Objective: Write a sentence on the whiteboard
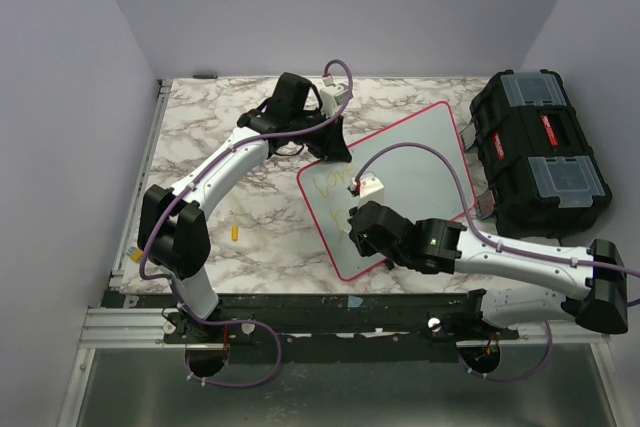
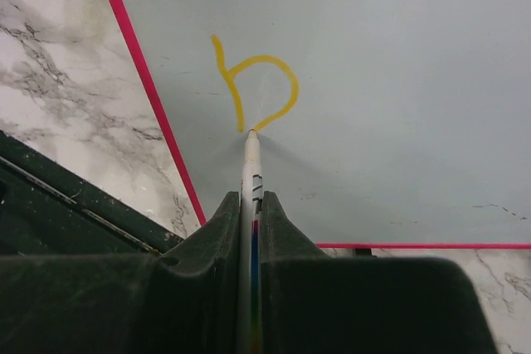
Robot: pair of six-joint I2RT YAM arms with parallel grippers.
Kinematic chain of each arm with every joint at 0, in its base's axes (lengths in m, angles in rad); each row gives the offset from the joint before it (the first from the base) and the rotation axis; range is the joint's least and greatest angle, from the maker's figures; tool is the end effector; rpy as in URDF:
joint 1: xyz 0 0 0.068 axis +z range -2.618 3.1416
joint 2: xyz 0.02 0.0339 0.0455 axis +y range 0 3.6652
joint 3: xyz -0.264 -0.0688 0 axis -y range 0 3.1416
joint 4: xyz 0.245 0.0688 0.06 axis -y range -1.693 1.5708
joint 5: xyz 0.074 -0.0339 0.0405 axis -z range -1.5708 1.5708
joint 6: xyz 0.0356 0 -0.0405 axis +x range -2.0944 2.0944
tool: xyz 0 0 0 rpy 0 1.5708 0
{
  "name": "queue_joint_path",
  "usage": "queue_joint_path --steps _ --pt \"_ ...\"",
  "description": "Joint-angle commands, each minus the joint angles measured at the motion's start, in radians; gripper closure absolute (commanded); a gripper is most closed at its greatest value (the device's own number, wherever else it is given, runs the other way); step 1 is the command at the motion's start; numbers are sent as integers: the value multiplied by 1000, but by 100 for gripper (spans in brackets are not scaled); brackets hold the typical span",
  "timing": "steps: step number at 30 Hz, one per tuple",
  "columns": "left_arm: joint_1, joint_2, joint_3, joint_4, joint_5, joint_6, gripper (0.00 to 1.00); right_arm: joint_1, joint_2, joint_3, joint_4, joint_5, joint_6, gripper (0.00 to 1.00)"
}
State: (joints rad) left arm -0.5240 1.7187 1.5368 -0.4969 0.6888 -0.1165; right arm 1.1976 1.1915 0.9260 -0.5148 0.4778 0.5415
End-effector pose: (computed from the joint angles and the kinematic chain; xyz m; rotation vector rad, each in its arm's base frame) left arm 0.3261 -0.2146 0.3256 0.8391 2.1406 -1.1126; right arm 0.1062 0.2263 0.2780 -0.5107 2.2133 0.3652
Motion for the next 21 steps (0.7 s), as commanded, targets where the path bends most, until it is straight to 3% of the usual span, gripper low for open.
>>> queue_joint_path --steps 1,6,12,21 --pt "-11 1 3 9 -46 70 100 -3 37 26 21 -28 -17 99" --pt "-11 -1 1 11 -43 72 100 -1 13 61 26 -18 -5 99" --pt "-11 1 0 12 -42 71 100 -2 -164 13 192 21 -10 99" --pt "-11 -7 -8 18 -38 69 100 -3 -233 7 189 147 -3 99"
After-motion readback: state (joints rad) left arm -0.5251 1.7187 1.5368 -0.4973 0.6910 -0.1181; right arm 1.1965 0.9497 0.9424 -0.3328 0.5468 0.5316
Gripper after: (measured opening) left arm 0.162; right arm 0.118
